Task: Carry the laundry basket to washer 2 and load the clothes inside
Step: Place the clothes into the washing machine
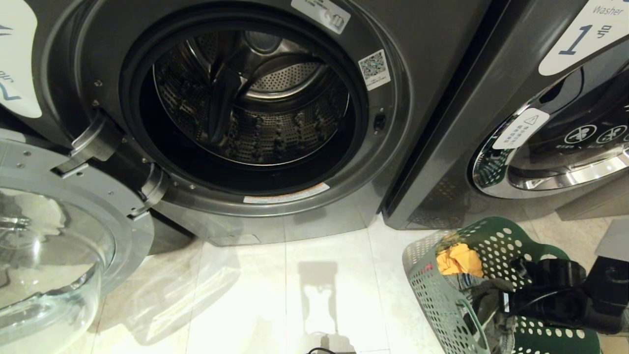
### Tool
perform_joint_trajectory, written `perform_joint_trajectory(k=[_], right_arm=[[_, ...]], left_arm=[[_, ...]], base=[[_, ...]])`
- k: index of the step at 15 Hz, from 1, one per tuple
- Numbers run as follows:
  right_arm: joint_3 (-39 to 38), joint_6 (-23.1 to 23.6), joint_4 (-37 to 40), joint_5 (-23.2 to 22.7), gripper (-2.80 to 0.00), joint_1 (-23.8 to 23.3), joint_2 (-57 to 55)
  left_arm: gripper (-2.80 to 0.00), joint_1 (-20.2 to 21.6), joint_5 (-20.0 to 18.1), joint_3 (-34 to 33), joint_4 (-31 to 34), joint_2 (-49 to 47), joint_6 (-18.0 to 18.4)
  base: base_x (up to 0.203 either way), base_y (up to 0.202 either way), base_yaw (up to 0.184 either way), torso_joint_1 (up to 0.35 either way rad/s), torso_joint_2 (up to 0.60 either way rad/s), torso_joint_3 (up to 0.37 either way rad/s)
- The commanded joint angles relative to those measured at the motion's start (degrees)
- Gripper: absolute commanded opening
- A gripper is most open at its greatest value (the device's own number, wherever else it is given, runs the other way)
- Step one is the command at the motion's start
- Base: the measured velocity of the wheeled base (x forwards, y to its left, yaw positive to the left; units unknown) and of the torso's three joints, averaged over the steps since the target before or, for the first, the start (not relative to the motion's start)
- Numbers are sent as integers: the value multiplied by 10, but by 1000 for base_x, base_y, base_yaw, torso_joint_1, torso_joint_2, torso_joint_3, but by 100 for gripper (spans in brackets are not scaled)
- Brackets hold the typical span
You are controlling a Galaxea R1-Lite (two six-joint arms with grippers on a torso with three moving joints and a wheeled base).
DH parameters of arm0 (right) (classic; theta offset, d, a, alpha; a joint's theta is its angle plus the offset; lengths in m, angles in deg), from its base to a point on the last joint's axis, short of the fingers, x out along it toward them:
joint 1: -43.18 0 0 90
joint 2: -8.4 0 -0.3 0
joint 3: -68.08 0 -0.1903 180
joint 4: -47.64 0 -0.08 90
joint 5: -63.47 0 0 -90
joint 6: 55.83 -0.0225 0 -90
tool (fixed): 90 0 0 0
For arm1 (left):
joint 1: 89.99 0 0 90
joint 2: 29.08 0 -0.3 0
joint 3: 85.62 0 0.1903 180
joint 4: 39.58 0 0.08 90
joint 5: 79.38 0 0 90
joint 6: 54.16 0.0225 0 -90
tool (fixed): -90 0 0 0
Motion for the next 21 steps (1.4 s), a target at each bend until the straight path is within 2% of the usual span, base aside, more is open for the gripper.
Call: perform_joint_trajectory(k=[1, 7, 9, 11, 13, 17, 21], right_arm=[[-85, 6, 0, -1, -280, -10, 179], [-295, 35, 6, 0, -280, -15, 560], [-339, 45, 6, 1, -280, -1, 680], [-356, 71, 5, 6, -280, 33, 771], [-333, 103, 5, 8, -280, 102, 802], [-262, 113, 26, 15, -280, 251, 799], [-212, 106, 22, 70, -280, 432, 741]], left_arm=[[-280, 0, 0, 0, 0, -1, 0], [-280, 0, 0, 0, 0, -1, 0], [-280, 0, 0, 0, 0, -1, 0], [-280, 0, 0, 0, 0, -1, 0], [-280, 0, 0, 0, 0, -1, 0], [-280, 0, 0, 0, 0, -1, 0], [-280, 0, 0, 0, 0, -1, 0]], base=[[0, 0, 0, 0, 0, 0], [0, 0, 0, 0, 0, 0], [0, 0, 0, 0, 0, 0], [0, 0, 0, 0, 0, 0], [0, 0, 0, 0, 0, 0], [0, 0, 0, 0, 0, 0], [0, 0, 0, 0, 0, 0]])
